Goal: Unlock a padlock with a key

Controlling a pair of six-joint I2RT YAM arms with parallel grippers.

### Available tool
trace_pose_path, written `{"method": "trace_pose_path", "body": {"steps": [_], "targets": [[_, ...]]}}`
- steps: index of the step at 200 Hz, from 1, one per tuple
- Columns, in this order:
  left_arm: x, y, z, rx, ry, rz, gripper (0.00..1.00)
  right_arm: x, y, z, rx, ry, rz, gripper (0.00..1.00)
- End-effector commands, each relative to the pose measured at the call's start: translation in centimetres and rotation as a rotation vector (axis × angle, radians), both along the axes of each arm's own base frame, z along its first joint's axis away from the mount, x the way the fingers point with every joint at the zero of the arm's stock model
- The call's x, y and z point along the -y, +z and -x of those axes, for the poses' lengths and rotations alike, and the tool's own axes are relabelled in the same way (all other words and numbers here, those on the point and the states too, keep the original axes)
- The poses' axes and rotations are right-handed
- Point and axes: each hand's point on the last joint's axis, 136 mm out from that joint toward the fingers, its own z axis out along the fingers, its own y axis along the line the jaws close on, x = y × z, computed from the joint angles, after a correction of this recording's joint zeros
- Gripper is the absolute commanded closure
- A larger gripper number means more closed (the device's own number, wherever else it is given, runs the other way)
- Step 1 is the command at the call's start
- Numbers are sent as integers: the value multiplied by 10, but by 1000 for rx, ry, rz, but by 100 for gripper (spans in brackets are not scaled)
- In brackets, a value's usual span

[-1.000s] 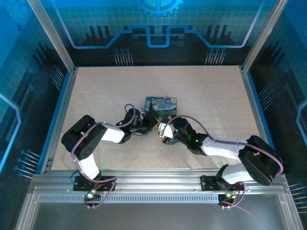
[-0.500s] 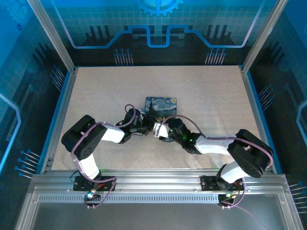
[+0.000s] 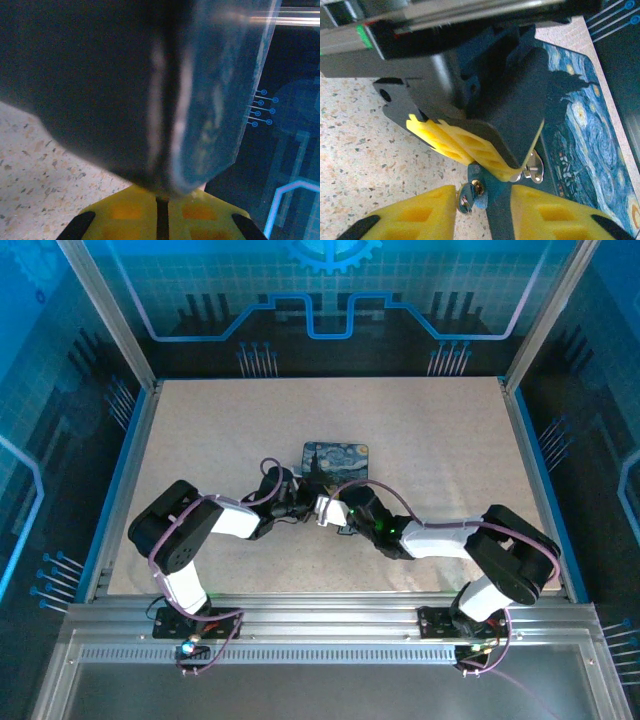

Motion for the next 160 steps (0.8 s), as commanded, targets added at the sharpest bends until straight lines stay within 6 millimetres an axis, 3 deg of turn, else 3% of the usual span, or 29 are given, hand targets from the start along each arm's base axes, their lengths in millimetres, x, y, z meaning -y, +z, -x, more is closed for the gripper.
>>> {"method": "trace_pose_path", "body": {"steps": [1,83,160], "targets": [[5,13,-4,18,11,39,100,-8,8,-4,32,-6,-9,71],[6,15,-5,10,20,53,100,-1,12,-12,65,-65,-18,93],[7,20,-4,20,18,61,100,-1,36,-20,-2,-119,-107,98]]}}
